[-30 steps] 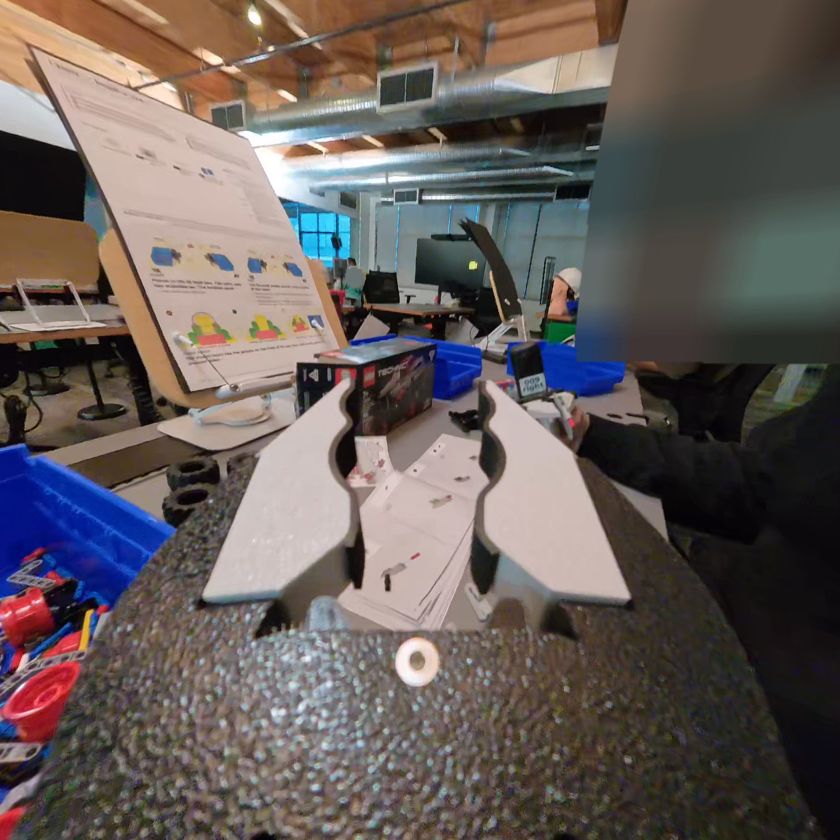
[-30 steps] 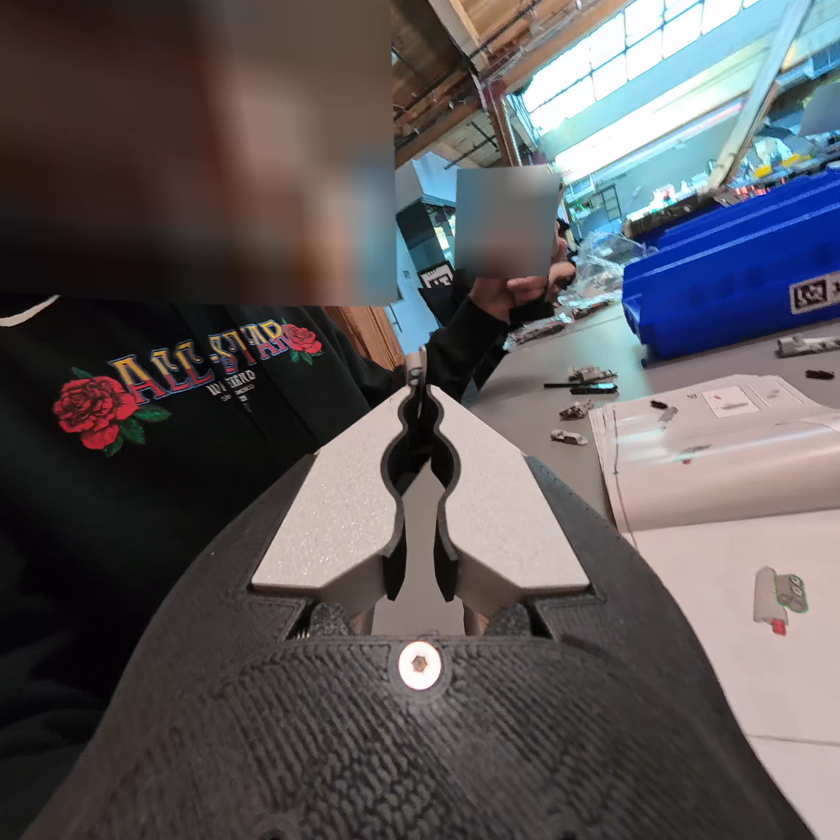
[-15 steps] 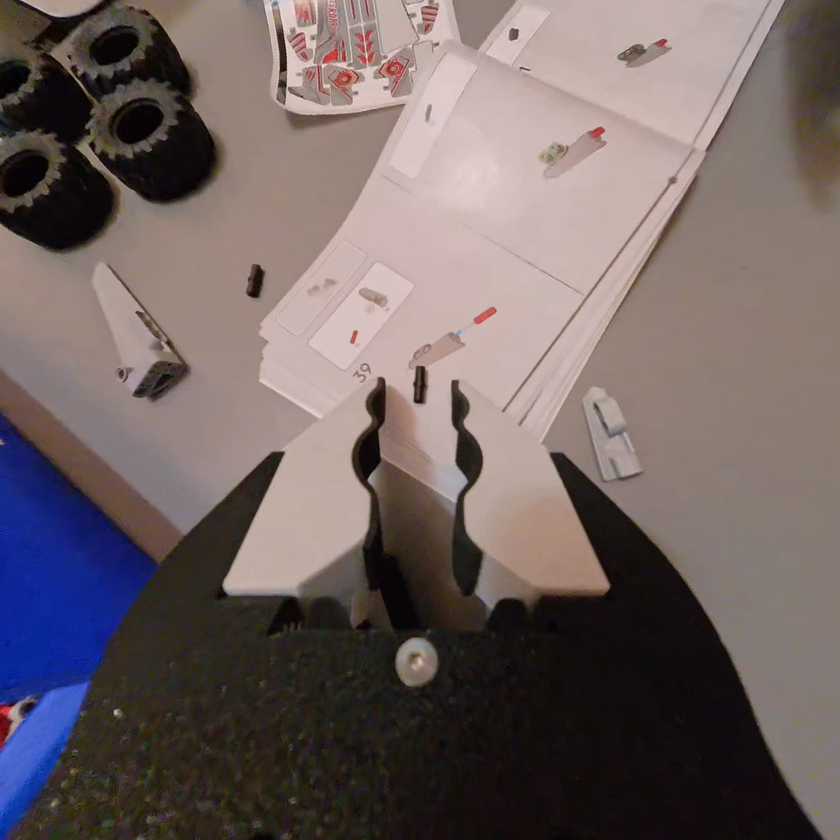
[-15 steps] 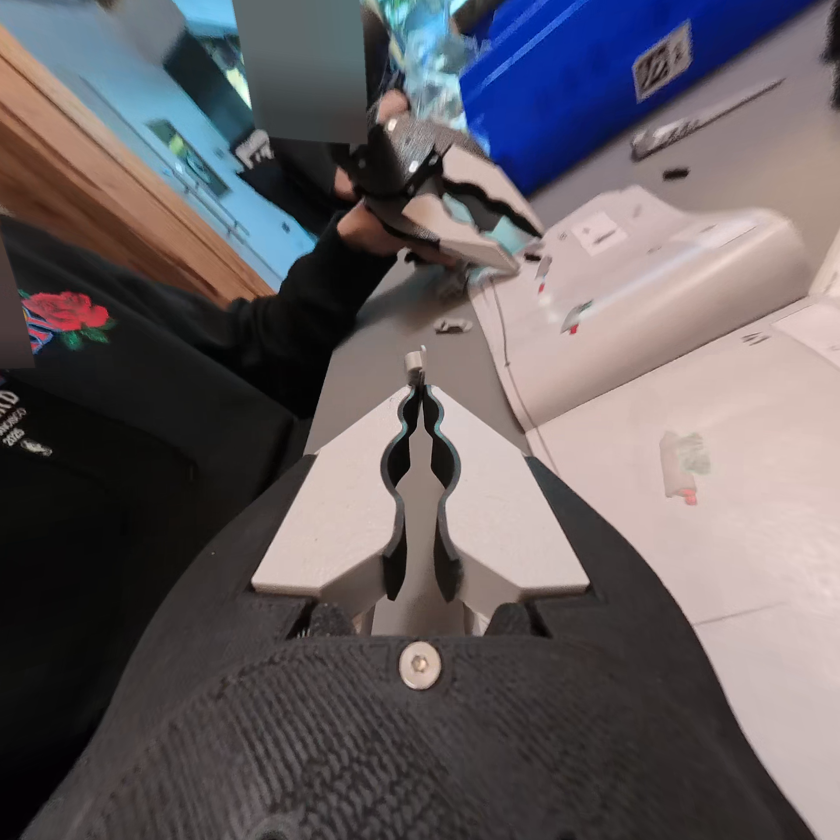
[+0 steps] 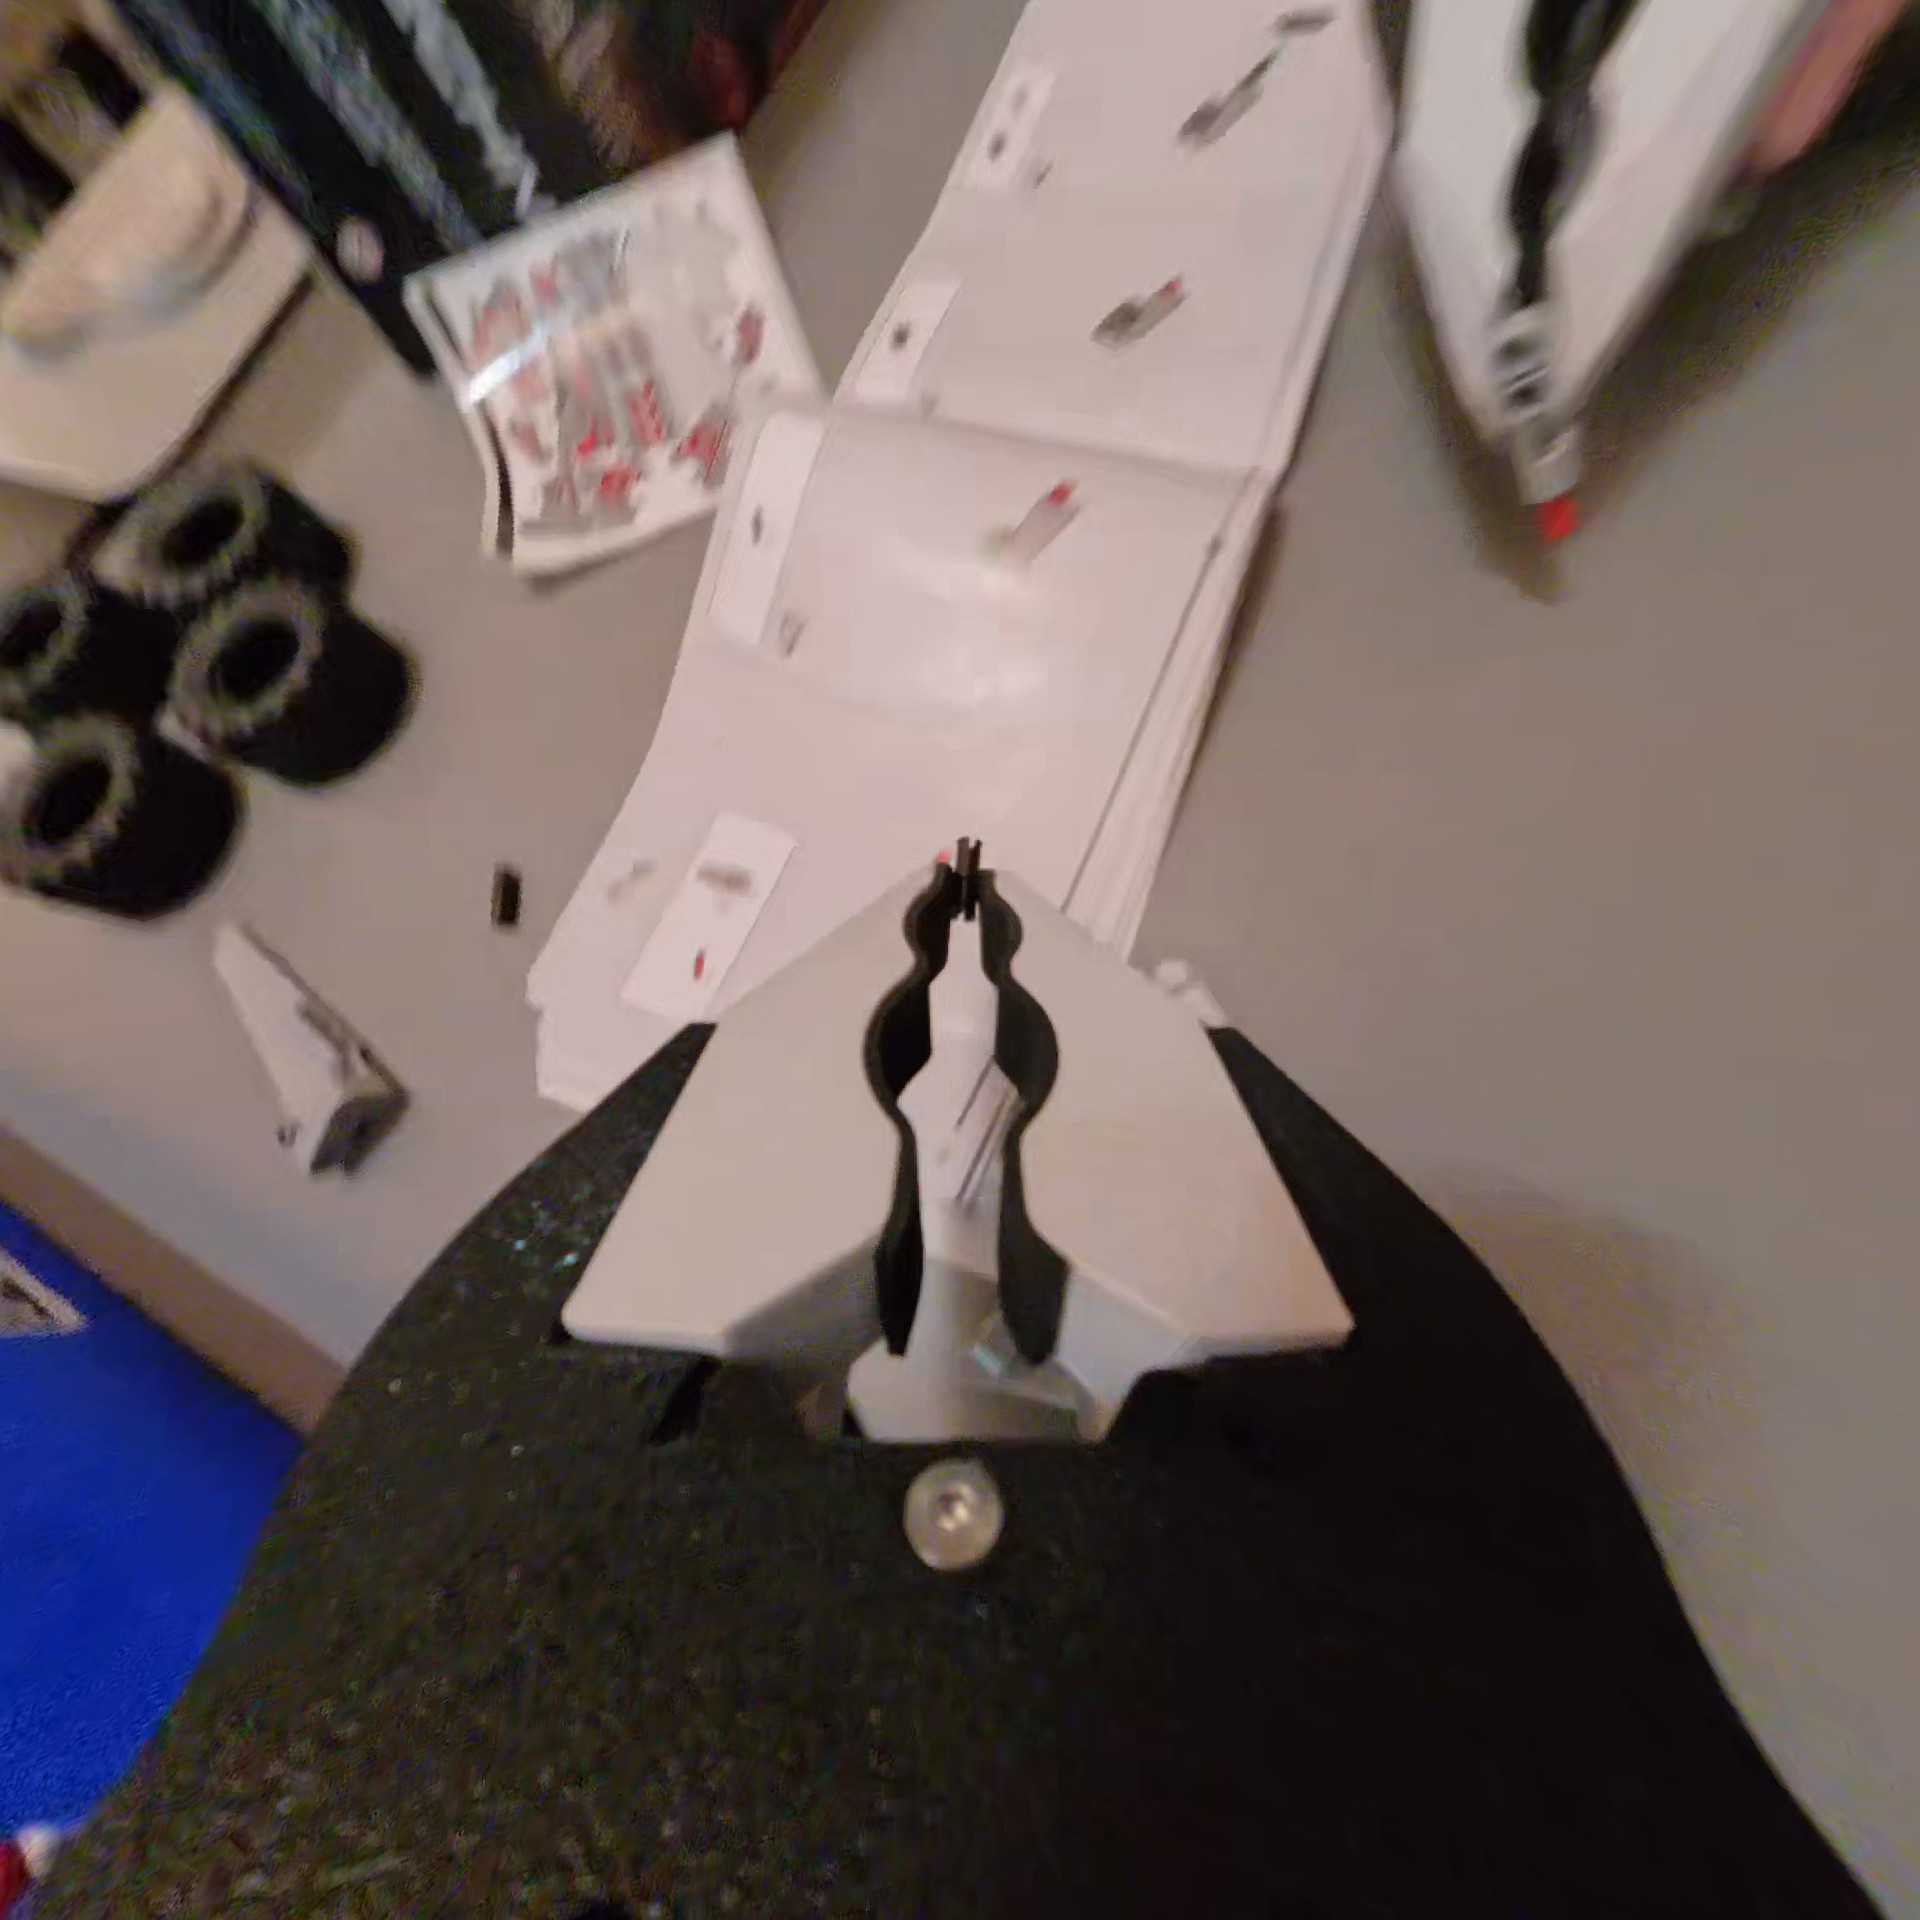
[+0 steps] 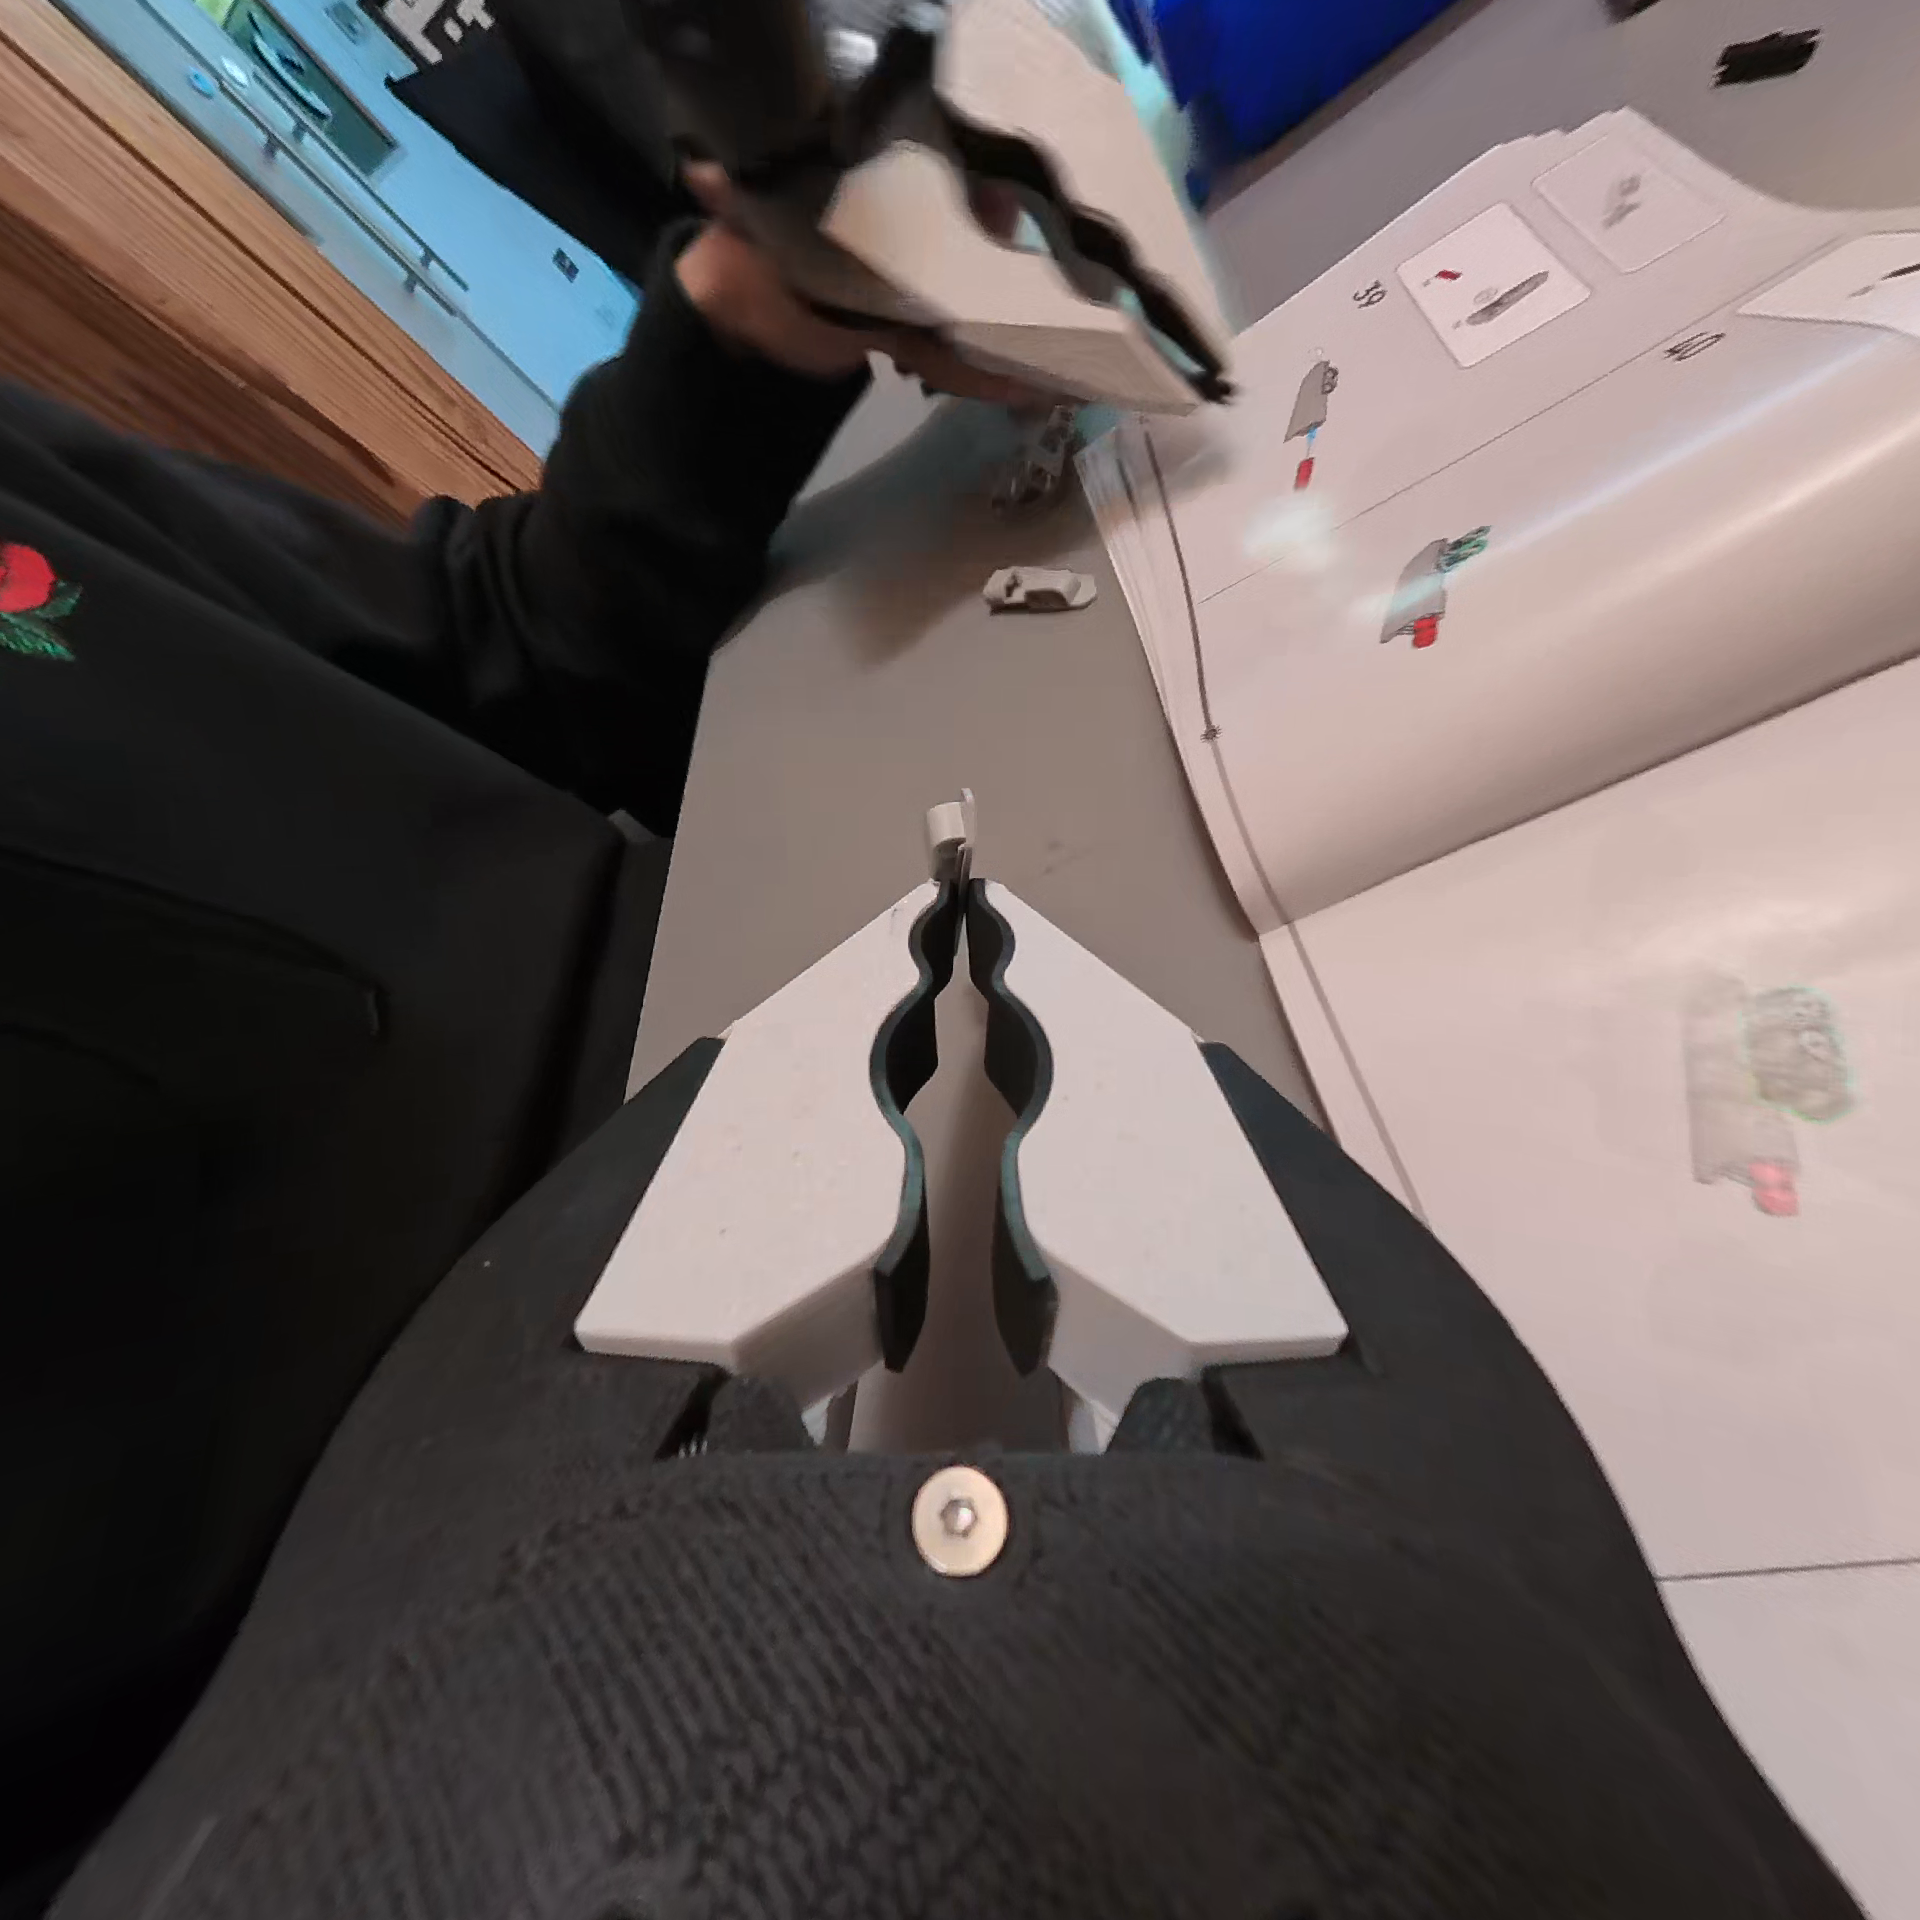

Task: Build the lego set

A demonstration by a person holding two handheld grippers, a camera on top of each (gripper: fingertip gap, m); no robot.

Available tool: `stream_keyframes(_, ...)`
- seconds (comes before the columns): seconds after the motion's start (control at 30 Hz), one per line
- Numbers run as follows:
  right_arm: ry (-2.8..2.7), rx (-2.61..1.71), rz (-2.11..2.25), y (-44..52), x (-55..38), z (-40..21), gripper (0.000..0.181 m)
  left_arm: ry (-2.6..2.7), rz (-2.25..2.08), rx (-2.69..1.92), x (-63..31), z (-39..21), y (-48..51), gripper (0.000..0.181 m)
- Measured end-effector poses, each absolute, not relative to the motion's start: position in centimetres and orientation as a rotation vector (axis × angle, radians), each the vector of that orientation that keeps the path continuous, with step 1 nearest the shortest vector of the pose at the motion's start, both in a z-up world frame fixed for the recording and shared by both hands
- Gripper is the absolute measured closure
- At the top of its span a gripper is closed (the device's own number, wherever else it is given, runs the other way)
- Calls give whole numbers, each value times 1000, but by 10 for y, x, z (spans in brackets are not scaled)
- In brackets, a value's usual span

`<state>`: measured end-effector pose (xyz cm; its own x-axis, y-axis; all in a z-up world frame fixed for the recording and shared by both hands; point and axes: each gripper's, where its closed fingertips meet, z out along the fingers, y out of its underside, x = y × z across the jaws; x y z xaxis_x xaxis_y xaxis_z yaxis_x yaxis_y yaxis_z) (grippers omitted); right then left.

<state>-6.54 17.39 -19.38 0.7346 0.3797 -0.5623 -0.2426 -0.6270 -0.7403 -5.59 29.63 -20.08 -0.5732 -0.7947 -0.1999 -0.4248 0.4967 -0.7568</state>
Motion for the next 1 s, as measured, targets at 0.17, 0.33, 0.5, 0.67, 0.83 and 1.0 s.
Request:
stream_keyframes(0.17, -34, -2082, 874, 178, -57, -199, 181, 2191, -786, -429, -61, -168, 193, 179)
stream_keyframes(0.33, -78, -2169, 856, 171, -62, -211, 180, 2176, -638, -271, -58, -194, 170, 180)
stream_keyframes(0.5, -65, -2170, 875, 171, -61, -211, 181, 2191, -650, -255, -60, -199, 171, 179)
stream_keyframes(0.67, -68, -2172, 894, 170, -63, -211, 180, 2177, -645, -285, -59, -200, 181, 180)
stream_keyframes(0.83, -69, -2177, 897, 170, -63, -212, 180, 2181, -656, -269, -59, -204, 178, 179)
stream_keyframes(1.0, -65, -2176, 905, 170, -63, -212, 180, 2177, -653, -242, -60, -203, 175, 179)
